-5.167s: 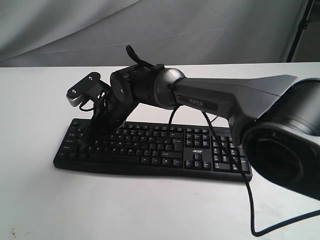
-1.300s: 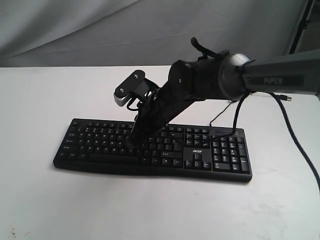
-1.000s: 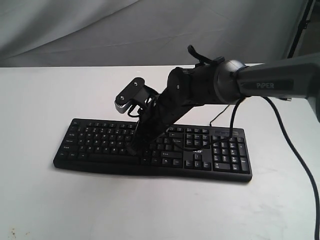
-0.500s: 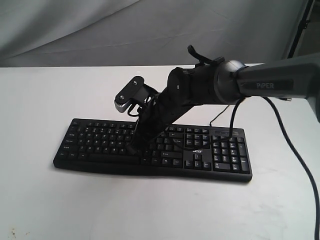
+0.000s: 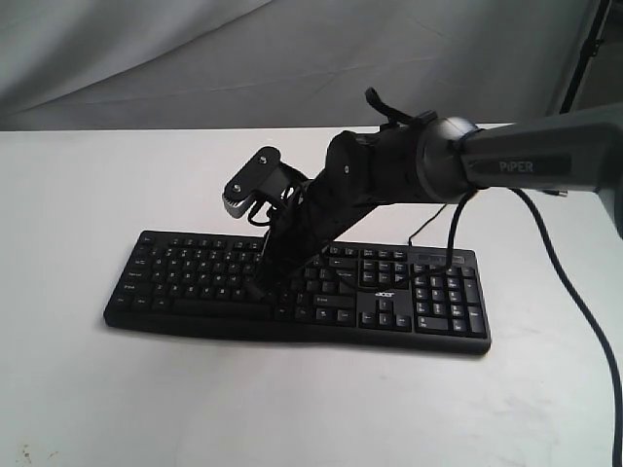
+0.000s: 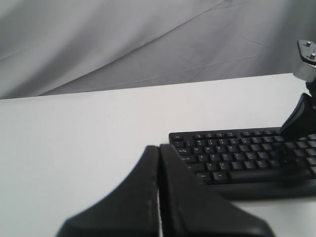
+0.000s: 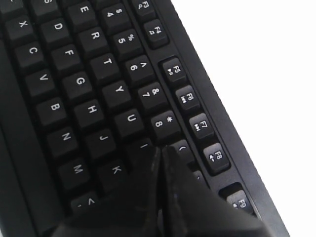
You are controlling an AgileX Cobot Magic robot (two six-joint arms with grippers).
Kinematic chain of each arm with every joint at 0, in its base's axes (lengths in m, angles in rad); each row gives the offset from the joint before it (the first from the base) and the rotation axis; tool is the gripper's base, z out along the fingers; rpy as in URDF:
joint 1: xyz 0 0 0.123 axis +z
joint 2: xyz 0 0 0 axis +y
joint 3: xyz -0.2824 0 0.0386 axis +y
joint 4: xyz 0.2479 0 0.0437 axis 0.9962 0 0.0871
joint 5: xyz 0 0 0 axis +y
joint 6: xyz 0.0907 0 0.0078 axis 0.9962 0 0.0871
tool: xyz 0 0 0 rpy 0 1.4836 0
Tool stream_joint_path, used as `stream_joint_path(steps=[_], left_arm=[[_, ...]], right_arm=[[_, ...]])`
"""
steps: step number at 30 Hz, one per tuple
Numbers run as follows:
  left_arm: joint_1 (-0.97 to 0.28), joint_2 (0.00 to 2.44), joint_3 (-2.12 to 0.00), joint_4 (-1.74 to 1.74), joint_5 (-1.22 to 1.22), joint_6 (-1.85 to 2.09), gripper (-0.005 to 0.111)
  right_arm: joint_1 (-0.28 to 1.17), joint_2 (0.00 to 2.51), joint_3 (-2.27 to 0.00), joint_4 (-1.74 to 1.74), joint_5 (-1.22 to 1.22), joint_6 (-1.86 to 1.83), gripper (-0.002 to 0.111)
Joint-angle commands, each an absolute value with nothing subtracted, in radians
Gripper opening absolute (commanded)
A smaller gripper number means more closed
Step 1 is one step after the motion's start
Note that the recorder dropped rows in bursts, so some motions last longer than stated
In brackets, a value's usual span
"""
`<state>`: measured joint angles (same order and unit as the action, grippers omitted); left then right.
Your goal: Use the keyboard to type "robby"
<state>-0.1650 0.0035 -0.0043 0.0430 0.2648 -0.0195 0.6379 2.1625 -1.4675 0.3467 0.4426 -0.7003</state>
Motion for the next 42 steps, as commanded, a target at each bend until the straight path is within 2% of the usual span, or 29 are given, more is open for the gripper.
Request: stream_joint_path(steps=[1,20,32,42], left_arm=[[-0.171,0.0,0.0,0.048,0.259,-0.022,0.0],[-0.171,0.0,0.0,0.048,0.259,-0.022,0.0],[-0.171,0.0,0.0,0.048,0.259,-0.022,0.0],[-0.171,0.0,0.0,0.048,0.259,-0.022,0.0]], right_arm=[[0.637,2.159,-1.462,0.351,0.43,-0.71,0.0],[0.637,2.203,-1.462,0.354,0.43,-0.708,0.0],[0.637,2.09,-1.462,0.356,0.437,-0.703,0.0],[0.68,2.089,-1.462,0.378,0.439,-0.709,0.0]])
